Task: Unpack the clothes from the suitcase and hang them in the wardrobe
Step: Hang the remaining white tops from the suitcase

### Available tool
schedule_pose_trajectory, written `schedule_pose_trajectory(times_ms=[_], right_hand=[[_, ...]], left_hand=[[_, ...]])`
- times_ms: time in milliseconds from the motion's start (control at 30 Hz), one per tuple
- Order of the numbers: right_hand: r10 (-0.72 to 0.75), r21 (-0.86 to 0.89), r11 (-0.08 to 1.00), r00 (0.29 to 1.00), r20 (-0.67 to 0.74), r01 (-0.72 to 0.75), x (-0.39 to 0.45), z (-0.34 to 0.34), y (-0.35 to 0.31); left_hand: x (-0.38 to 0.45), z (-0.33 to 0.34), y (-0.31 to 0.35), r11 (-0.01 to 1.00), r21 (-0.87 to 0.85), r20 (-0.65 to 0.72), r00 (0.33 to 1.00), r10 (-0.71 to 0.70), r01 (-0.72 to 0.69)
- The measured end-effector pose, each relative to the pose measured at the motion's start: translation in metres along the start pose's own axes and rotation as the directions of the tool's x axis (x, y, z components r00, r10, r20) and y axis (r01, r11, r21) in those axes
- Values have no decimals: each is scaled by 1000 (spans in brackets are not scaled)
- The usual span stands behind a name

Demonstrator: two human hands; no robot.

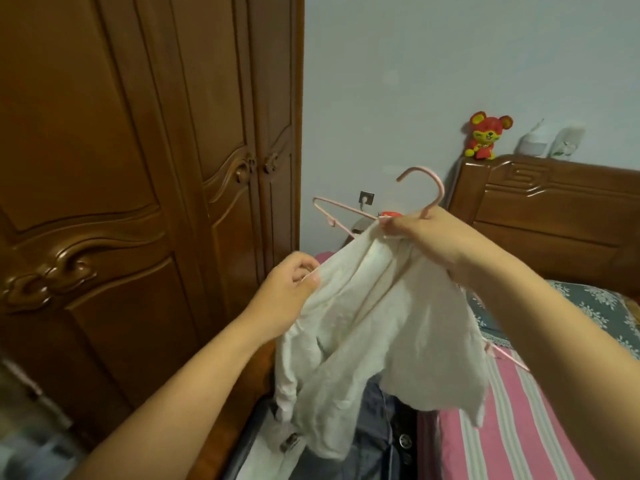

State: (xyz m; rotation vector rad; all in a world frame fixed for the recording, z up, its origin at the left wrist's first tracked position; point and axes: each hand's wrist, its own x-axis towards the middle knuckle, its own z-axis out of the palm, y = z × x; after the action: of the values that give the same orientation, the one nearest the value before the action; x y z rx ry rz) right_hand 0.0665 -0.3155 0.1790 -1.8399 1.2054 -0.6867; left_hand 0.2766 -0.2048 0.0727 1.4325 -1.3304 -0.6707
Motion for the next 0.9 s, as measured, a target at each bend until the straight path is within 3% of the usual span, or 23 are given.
schedule_pose_trajectory(times_ms=[133, 233, 367, 467, 567, 633, 733, 833, 900], right_hand=[[66, 117, 991, 997, -29, -62, -1, -25, 17], [89, 173, 981, 996, -6, -86, -5, -45, 42], [197, 68, 976, 971, 135, -208, -6, -51, 96], [242, 37, 967, 950, 200, -254, -9, -55, 143], [166, -284, 945, 986, -5, -160, -23, -64, 187], [84, -363, 922, 986, -145, -132, -40, -63, 205], [-19, -183, 983, 972, -233, -25, -73, -57, 204], [-49, 26, 998, 982, -183, 55, -102, -49, 184], [-80, 32, 996, 988, -133, 85, -110, -40, 171]], left_hand=[[-7, -23, -7, 881, 420, 87, 976, 199, -217], [-2, -38, -10, 773, 616, 22, 984, 176, -152], [14, -21, 15, 629, 770, 15, 988, 152, -108], [26, 1, 32, 607, 780, 167, 986, 29, -150], [33, 24, 37, 541, 825, 303, 935, -183, -161], [34, 39, 29, 446, 878, 331, 896, -297, -177], [34, 56, 4, 322, 929, 309, 857, -413, -179], [28, 63, -11, 228, 955, 278, 844, -459, -190], [24, 66, -13, 219, 955, 283, 835, -472, -200]])
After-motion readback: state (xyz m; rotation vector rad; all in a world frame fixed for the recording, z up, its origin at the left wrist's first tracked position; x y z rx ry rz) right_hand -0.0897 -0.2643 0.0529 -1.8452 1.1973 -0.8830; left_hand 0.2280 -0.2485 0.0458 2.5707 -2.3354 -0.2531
